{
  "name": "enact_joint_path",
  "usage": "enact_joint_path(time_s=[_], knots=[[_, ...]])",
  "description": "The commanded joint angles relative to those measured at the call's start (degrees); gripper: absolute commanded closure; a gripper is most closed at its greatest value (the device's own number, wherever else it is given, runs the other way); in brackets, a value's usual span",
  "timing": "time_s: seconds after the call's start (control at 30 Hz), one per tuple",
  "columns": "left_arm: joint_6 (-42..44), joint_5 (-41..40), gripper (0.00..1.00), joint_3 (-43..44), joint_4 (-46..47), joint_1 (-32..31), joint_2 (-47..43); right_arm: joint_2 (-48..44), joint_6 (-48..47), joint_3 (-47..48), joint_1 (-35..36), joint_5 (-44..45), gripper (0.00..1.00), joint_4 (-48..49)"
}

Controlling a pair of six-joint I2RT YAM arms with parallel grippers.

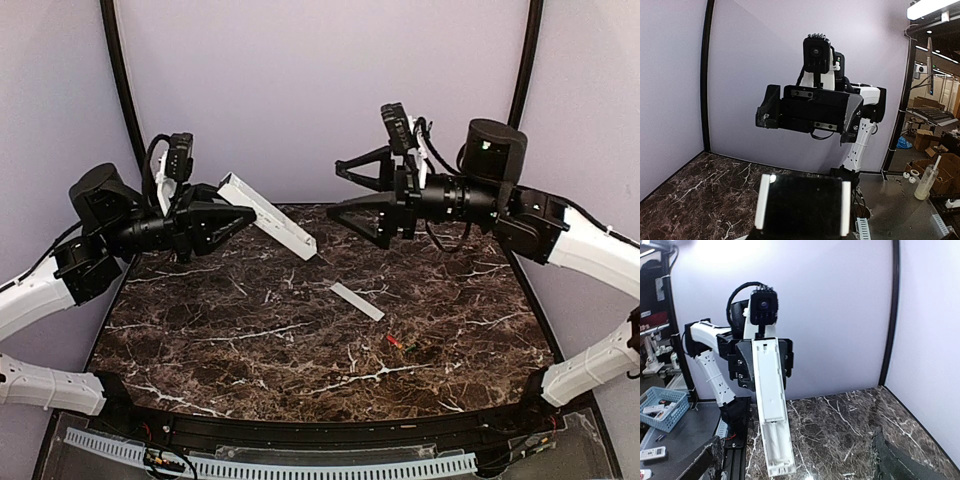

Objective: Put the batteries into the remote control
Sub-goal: Place the battery cover at the center of the board, then pass from the left arm to the right, then place the remote control without batteries at the center of the board.

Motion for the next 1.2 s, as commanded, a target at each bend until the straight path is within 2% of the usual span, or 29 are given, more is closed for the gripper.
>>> enact_joint_path(time_s=[0.0,0.03,0.17,0.33,0.47,0.57,0.6,0.63,0.67,0.7,0.77,0.83,0.87,0.9,0.97,1.03,1.17], knots=[[6.81,12.98,1.0,1.84,-1.16,-0.02,-2.43,9.21,-14.53,10.91,6.25,-3.83,0.02,-10.96],[7.49,15.51,1.0,2.76,-3.89,-0.05,-1.68,13.16,-16.47,16.33,9.31,0.35,0.05,-13.59],[8.02,17.12,1.0,3.66,-5.13,-0.11,-1.09,18.94,-18.6,25.45,12.75,1.78,0.12,-20.83],[8.43,16.22,1.0,3.04,-4.68,-0.17,-1.75,22.17,-18.31,29.79,14.6,1.67,0.38,-24.65],[8.66,15.9,1.0,2.79,-4.93,-0.24,-2.0,22.53,-16.17,29.49,14.96,3.84,0.76,-24.49],[9.11,14.7,1.0,2.8,-5.72,-0.3,-2.14,22.47,-13.48,29.19,15.04,4.85,0.99,-23.85],[8.99,13.12,0.96,2.89,-6.22,-0.29,-2.18,22.58,-12.13,29.17,14.99,6.14,1.0,-23.95],[8.39,11.63,0.61,3.01,-6.51,-0.35,-2.23,22.75,-10.6,29.15,14.86,8.0,1.0,-24.34],[8.01,7.68,0.32,3.01,-6.72,-0.36,-2.53,23.13,-8.86,29.33,14.69,10.21,1.0,-25.23],[7.55,5.13,0.09,2.8,-6.63,-0.37,-2.8,23.62,-7.27,29.46,14.36,14.65,1.0,-27.51],[6.82,-5.28,0.02,1.22,-4.93,-0.31,-4.3,25.45,-0.41,29.31,13.06,21.99,1.0,-32.11],[5.81,-23.79,0.01,-0.51,-3.03,-0.3,-6.25,28.23,5.5,28.06,12.25,29.99,1.0,-37.81],[5.29,-27.92,0.01,-1.25,-2.49,-0.25,-7.38,29.97,8.13,27.26,12.08,32.01,1.0,-40.47],[5.36,-36.77,0.01,-1.44,-2.53,-0.23,-7.77,32.01,10.68,26.65,12.08,31.98,1.0,-42.72],[6.61,-45.18,0.01,-1.3,-4.08,-0.28,-8.11,35.53,14.64,25.17,12.1,29.21,1.0,-44.85],[7.59,-49.97,0.01,-0.89,-6.83,-0.26,-7.09,38.72,17.37,22.97,12.59,27.61,1.0,-44.45],[7.59,-51.42,0.01,-0.8,-9.38,-0.25,-5.12,43.11,18.45,20.41,13.41,28.04,1.0,-43.92]])
